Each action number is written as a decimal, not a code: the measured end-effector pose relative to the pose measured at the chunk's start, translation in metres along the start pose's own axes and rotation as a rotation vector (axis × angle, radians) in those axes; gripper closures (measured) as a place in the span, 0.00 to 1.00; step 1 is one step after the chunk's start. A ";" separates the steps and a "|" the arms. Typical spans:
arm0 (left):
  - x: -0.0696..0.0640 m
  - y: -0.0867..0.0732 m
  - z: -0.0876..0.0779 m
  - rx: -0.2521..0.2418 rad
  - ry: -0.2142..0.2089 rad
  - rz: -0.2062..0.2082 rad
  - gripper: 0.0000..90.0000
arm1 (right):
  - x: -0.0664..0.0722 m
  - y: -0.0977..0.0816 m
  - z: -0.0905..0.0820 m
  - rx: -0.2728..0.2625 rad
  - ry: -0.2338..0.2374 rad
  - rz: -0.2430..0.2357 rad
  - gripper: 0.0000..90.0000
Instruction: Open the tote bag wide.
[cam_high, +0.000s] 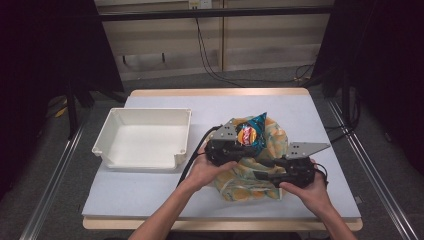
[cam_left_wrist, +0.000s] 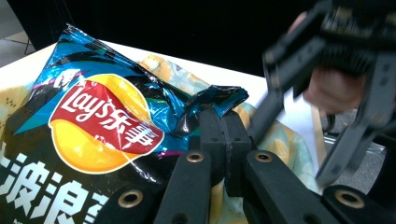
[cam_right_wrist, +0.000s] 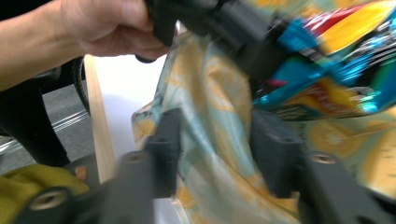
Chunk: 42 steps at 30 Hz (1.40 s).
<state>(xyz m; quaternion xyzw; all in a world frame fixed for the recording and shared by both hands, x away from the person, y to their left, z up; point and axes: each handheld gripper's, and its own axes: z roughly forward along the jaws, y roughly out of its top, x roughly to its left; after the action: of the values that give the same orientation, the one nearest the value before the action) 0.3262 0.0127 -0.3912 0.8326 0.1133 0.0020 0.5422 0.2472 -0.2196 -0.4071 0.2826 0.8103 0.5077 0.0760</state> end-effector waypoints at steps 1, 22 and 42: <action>0.001 0.000 0.000 0.000 -0.001 0.002 1.00 | 0.000 -0.002 0.003 -0.006 0.011 0.001 0.82; 0.010 0.028 -0.011 -0.067 0.020 -0.010 1.00 | 0.001 -0.020 0.024 0.044 0.070 -0.004 1.00; 0.018 0.051 -0.036 -0.133 0.052 0.005 1.00 | 0.000 -0.044 0.043 0.132 0.060 -0.020 1.00</action>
<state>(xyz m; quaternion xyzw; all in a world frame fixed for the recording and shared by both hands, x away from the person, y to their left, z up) 0.3483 0.0290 -0.3325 0.7947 0.1250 0.0325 0.5931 0.2483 -0.2004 -0.4654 0.2638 0.8468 0.4603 0.0380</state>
